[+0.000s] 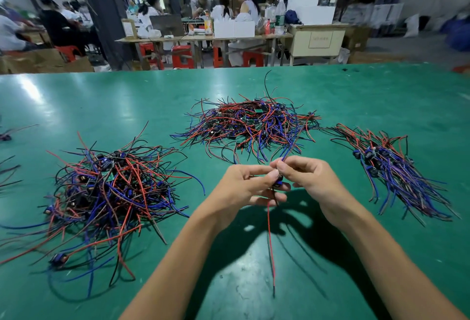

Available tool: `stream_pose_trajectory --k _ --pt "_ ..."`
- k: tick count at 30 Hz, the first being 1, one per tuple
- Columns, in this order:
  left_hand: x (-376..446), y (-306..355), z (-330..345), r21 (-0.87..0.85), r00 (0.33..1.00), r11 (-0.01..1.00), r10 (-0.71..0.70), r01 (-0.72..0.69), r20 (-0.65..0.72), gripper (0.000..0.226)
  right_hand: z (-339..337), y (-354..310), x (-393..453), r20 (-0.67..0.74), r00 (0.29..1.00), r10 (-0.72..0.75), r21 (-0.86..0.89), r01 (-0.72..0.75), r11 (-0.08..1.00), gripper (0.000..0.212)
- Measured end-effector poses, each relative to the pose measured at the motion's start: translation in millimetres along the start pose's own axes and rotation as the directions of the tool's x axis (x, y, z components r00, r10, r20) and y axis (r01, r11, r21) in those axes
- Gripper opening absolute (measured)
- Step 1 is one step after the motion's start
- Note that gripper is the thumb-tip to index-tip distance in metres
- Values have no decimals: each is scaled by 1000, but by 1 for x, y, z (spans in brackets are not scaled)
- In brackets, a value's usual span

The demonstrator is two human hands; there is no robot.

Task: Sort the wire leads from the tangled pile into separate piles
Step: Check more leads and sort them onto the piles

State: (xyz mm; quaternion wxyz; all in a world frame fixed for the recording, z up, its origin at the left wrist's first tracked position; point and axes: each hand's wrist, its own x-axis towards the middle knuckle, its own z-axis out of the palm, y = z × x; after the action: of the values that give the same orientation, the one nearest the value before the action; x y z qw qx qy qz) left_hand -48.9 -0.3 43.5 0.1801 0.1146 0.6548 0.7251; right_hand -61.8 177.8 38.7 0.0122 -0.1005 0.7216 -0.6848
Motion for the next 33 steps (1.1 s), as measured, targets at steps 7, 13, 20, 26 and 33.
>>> stream_pose_trajectory --k 7,13,20,26,33 --pt "4 2 6 33 996 998 -49 51 -76 17 9 1 1 -35 998 -53 -61 50 997 19" --pt "6 0 14 132 980 991 62 -37 -191 28 27 2 -2 -87 996 -21 109 30 994 25" --pt "8 1 17 124 991 992 -9 26 -131 28 37 12 6 -331 939 90 122 -52 991 31" --pt "4 3 14 183 982 973 -162 143 95 28 9 10 16 -520 831 198 163 -131 978 29" --pt "8 -6 18 223 990 967 -133 120 43 29 -17 6 14 -250 791 558 686 -262 678 24"
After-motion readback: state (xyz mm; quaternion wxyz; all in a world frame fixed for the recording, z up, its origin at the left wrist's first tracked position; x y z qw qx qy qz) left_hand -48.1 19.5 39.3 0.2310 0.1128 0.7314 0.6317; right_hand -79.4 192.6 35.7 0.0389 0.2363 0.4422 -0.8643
